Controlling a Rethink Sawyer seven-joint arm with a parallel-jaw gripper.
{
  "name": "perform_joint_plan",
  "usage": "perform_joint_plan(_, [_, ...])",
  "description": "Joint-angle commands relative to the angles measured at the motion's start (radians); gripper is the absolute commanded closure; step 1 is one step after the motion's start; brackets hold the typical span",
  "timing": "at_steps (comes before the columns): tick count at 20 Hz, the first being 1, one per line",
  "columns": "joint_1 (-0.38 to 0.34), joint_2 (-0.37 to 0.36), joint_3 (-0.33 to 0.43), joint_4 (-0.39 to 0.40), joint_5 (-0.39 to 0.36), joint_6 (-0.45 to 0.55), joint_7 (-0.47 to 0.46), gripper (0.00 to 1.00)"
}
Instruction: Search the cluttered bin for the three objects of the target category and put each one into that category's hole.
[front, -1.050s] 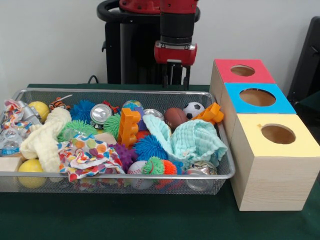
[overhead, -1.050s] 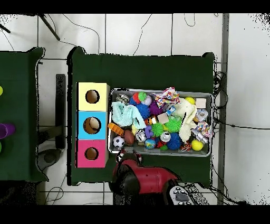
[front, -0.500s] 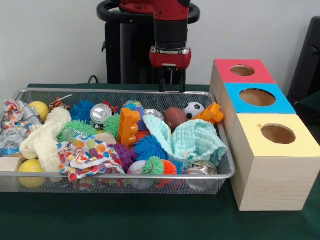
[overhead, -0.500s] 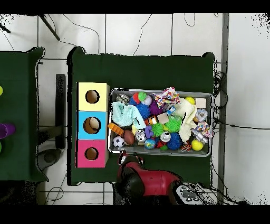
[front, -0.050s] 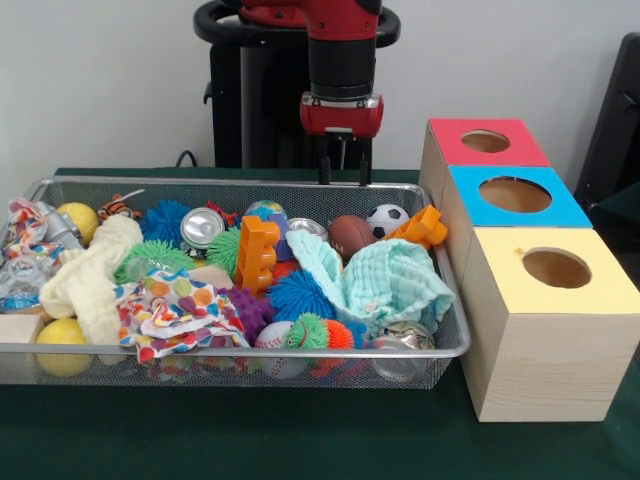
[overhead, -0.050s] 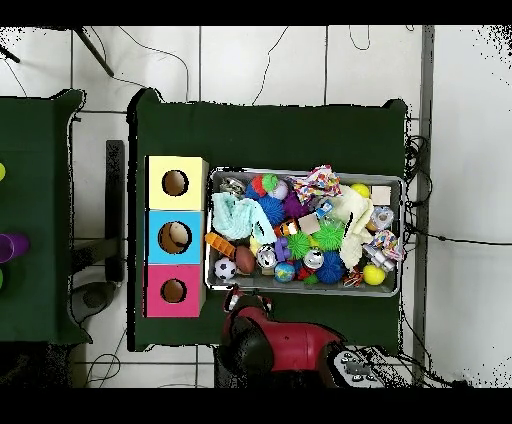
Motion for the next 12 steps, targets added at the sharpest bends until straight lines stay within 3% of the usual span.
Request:
perform_joint_plan(1, [0.037, 0.037, 0.076, -0.062, 0.004, 0.064, 0.095, 0.0])
perform_joint_plan(9, [0.064, -0.146, 0.098, -0.055, 0.058, 0.286, 0.055, 0.0])
perform_joint_plan(12, [0.072, -0.208, 0.1, -0.046, 0.055, 0.307, 0.061, 0.0])
